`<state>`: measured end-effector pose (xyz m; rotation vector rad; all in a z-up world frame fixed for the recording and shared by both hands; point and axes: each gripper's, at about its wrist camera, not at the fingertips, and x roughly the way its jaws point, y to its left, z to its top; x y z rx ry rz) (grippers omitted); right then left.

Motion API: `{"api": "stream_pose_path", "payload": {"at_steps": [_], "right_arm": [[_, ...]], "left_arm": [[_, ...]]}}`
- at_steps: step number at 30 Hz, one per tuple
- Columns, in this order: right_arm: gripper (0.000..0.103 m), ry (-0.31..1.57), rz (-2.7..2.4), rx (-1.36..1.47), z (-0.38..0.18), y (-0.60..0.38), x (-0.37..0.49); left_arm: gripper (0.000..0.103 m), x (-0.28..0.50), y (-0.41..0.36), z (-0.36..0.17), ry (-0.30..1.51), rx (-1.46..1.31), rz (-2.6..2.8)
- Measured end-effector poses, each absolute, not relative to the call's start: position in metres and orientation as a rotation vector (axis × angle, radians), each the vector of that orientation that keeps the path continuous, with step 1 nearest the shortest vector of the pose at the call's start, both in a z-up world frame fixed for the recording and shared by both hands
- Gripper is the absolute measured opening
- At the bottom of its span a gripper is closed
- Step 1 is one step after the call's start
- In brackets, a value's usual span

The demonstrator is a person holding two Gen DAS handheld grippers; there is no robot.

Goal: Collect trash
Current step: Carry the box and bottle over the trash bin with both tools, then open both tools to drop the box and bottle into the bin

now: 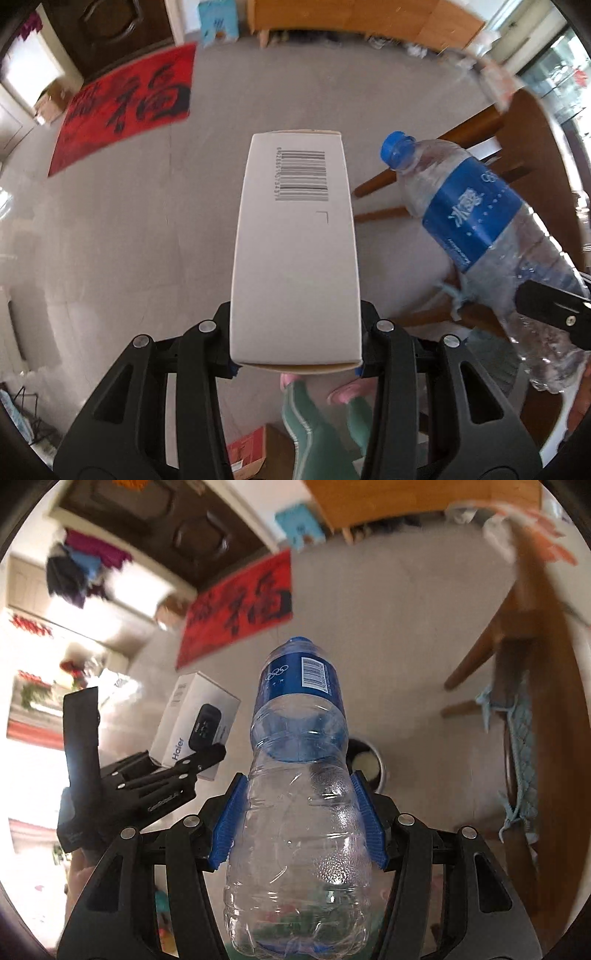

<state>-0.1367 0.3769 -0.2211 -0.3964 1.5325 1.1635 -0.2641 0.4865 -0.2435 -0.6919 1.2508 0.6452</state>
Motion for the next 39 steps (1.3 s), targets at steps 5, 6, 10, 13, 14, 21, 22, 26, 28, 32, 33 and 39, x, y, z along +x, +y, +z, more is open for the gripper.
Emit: {"api": "stream_pose_path", "payload": {"at_steps": [5,6,10,13,14,21,22,26,28,32,33,39], "right_arm": [[0.058,1.671,1.068,-0.498,-0.314,0.398,-0.149],[0.058,1.688,1.049,-0.521,-0.329,0.402,-0.148],[0.058,1.830,0.952,-0.611,-0.423,0.410,-0.156],[0.058,1.920,0.900,-0.646,-0.478,0.415,-0.162],[0.058,1.958,0.867,-0.660,-0.502,0.417,-0.164],[0.058,2.159,0.710,-0.648,-0.619,0.424,-0.172],[0.058,2.192,0.684,-0.633,-0.635,0.423,-0.173],[0.060,2.265,0.590,-0.577,-0.674,0.410,-0.177],[0.062,2.287,0.567,-0.567,-0.689,0.411,-0.175],[0.070,2.295,0.552,-0.546,-0.695,0.408,-0.168],[0.070,2.288,0.557,-0.542,-0.692,0.409,-0.166],[0.075,2.261,0.581,-0.502,-0.683,0.412,-0.156]], "left_arm": [[0.039,-0.269,0.500,-0.318,1.345,-0.735,0.657],[0.039,-0.271,0.502,-0.330,1.360,-0.750,0.650],[0.039,-0.270,0.507,-0.409,1.437,-0.852,0.574],[0.039,-0.265,0.508,-0.456,1.493,-0.828,0.581],[0.039,-0.265,0.508,-0.472,1.500,-0.842,0.580],[0.039,-0.263,0.509,-0.566,1.571,-0.923,0.570],[0.039,-0.263,0.510,-0.580,1.588,-0.938,0.564],[0.039,-0.262,0.511,-0.623,1.623,-1.022,0.528],[0.041,-0.266,0.514,-0.637,1.627,-1.074,0.536],[0.067,-0.275,0.514,-0.644,1.621,-1.094,0.559],[0.068,-0.276,0.514,-0.642,1.625,-1.086,0.563],[0.069,-0.284,0.513,-0.635,1.607,-1.109,0.591]]}}
